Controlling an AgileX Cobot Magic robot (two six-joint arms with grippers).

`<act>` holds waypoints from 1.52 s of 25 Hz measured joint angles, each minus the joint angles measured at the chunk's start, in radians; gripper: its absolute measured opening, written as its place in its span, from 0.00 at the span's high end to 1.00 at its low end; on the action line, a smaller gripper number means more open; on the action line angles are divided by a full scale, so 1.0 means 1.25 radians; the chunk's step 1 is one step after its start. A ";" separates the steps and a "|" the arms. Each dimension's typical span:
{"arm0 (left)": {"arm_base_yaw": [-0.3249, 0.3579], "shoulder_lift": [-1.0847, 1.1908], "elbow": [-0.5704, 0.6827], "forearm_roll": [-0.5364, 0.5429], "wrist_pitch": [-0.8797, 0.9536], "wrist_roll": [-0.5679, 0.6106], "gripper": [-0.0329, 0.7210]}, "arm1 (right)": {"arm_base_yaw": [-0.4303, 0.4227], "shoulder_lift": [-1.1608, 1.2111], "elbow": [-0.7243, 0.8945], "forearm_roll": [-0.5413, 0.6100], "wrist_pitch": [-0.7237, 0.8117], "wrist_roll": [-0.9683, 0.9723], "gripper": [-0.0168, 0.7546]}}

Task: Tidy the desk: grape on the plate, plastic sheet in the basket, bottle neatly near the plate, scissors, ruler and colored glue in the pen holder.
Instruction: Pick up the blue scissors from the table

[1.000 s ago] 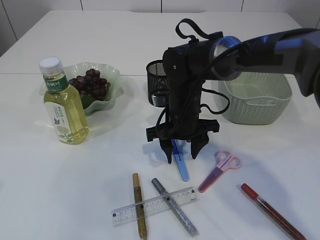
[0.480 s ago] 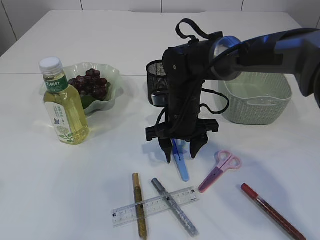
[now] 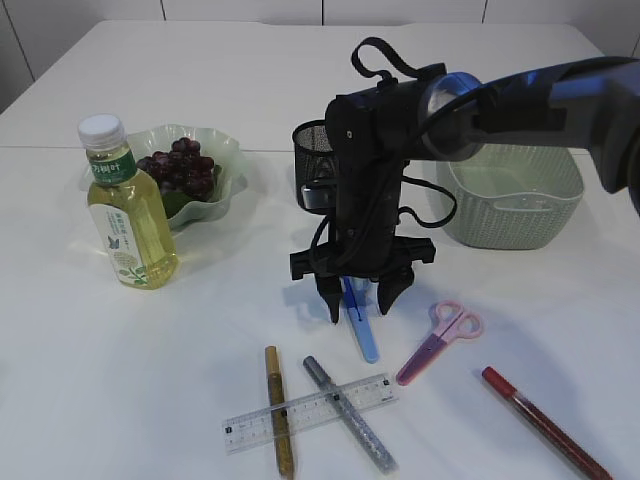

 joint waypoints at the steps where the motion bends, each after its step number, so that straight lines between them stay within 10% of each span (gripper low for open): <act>1: 0.000 0.000 0.000 0.000 0.000 0.000 0.38 | 0.000 0.000 0.000 0.000 0.000 0.000 0.33; 38: 0.000 0.000 0.000 0.000 0.000 0.000 0.38 | 0.000 0.014 -0.001 -0.005 -0.009 0.000 0.34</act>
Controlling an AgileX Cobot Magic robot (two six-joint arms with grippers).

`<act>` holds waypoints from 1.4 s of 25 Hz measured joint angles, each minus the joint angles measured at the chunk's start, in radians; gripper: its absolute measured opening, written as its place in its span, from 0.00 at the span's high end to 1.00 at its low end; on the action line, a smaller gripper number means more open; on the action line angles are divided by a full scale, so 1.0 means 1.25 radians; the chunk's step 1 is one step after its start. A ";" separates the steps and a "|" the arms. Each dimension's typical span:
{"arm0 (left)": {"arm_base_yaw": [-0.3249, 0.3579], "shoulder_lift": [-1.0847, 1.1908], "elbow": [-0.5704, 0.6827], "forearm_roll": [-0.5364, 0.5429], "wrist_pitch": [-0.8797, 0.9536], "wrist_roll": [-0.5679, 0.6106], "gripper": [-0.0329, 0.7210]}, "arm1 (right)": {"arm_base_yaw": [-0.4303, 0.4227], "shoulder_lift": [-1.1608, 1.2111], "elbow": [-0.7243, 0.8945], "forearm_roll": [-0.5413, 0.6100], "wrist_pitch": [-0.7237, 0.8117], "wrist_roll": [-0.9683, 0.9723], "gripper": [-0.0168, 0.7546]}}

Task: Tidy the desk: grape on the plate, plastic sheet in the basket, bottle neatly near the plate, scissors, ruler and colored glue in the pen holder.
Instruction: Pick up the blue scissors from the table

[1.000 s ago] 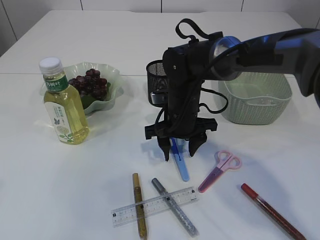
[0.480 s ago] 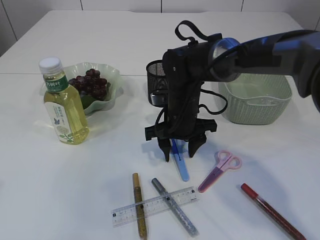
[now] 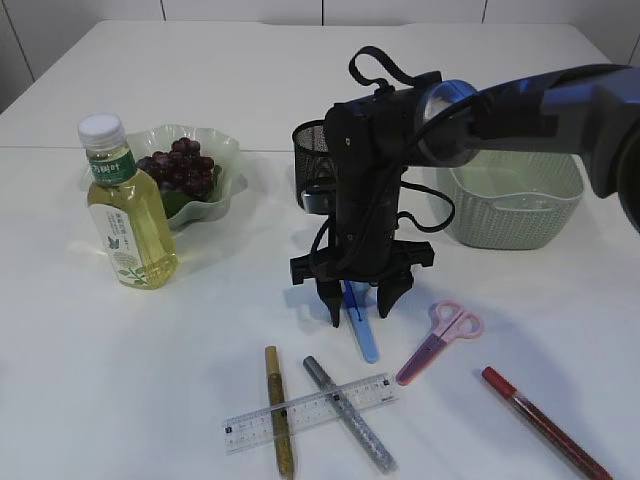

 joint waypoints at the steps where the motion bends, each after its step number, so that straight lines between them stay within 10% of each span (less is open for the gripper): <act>1: 0.000 0.000 0.000 0.000 0.000 0.000 0.38 | 0.000 0.000 0.000 0.000 0.000 0.000 0.34; 14: 0.000 0.000 0.000 0.000 0.003 0.000 0.38 | 0.000 0.000 0.000 -0.002 0.003 0.000 0.71; 35: 0.000 0.000 0.000 -0.002 0.010 0.000 0.38 | 0.000 0.001 -0.001 -0.002 0.059 -0.025 0.74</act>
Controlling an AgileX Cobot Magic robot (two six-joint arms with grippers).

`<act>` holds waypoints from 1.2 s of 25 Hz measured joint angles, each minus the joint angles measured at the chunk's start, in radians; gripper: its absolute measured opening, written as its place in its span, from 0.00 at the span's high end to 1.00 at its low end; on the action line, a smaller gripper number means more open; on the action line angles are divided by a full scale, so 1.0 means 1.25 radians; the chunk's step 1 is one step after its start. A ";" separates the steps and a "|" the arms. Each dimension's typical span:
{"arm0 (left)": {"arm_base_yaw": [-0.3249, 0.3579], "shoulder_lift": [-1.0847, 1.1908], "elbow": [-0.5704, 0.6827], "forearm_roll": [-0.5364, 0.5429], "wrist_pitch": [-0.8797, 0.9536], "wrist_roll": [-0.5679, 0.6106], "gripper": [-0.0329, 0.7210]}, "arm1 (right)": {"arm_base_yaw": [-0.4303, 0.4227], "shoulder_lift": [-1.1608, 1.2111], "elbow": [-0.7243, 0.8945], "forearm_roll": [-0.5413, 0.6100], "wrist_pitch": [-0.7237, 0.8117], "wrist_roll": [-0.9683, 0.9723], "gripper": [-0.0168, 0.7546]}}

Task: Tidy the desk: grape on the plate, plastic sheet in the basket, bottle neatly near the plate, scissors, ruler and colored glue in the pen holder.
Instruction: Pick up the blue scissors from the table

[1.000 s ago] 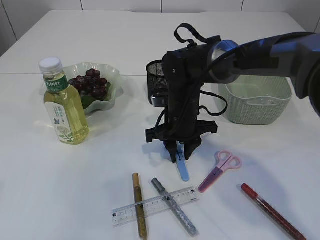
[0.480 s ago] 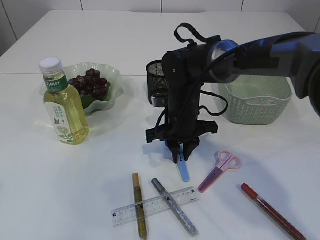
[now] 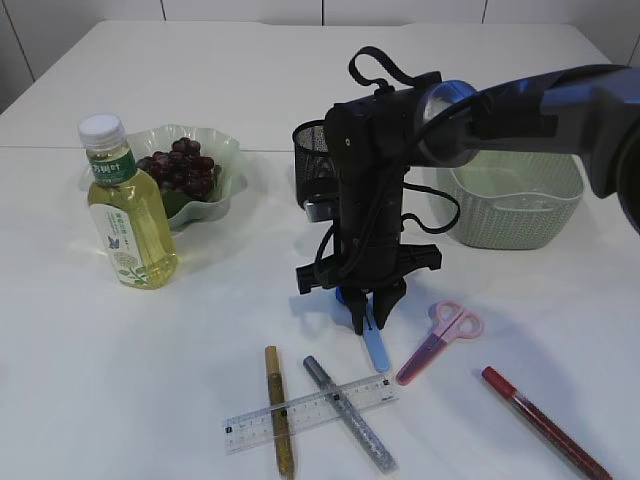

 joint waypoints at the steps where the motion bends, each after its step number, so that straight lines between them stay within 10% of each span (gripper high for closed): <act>1: 0.000 0.000 0.000 0.000 0.001 0.000 0.38 | 0.000 0.000 0.000 0.000 0.001 -0.005 0.74; 30: 0.000 0.000 0.000 0.000 0.003 0.000 0.38 | 0.000 -0.006 0.000 0.009 0.005 -0.053 0.74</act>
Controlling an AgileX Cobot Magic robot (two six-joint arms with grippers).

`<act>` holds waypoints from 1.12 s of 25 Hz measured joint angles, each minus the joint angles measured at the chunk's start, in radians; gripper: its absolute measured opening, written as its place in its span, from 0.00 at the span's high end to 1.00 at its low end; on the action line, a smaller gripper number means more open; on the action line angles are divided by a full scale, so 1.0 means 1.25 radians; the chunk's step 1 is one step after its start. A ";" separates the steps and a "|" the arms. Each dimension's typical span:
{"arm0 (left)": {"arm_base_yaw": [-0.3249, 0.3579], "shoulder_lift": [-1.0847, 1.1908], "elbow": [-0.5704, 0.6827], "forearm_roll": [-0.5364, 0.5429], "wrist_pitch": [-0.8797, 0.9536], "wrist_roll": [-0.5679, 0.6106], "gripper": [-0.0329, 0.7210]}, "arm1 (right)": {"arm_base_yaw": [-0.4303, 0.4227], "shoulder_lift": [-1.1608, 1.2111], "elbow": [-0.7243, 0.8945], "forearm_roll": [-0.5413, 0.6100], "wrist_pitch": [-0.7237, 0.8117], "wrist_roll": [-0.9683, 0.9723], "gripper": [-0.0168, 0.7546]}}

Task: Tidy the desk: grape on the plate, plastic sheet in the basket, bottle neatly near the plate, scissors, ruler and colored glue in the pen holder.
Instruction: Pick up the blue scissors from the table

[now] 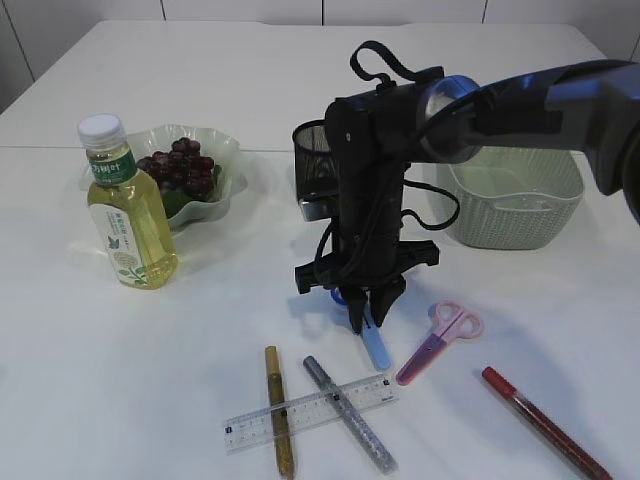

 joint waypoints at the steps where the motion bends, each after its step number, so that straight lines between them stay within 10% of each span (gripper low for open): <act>1: 0.000 0.000 0.000 0.000 0.000 0.000 0.38 | 0.000 0.000 0.000 0.002 0.000 0.000 0.74; 28: 0.000 0.000 0.000 -0.001 0.000 0.000 0.38 | 0.011 -0.092 -0.038 -0.040 -0.083 -0.034 0.74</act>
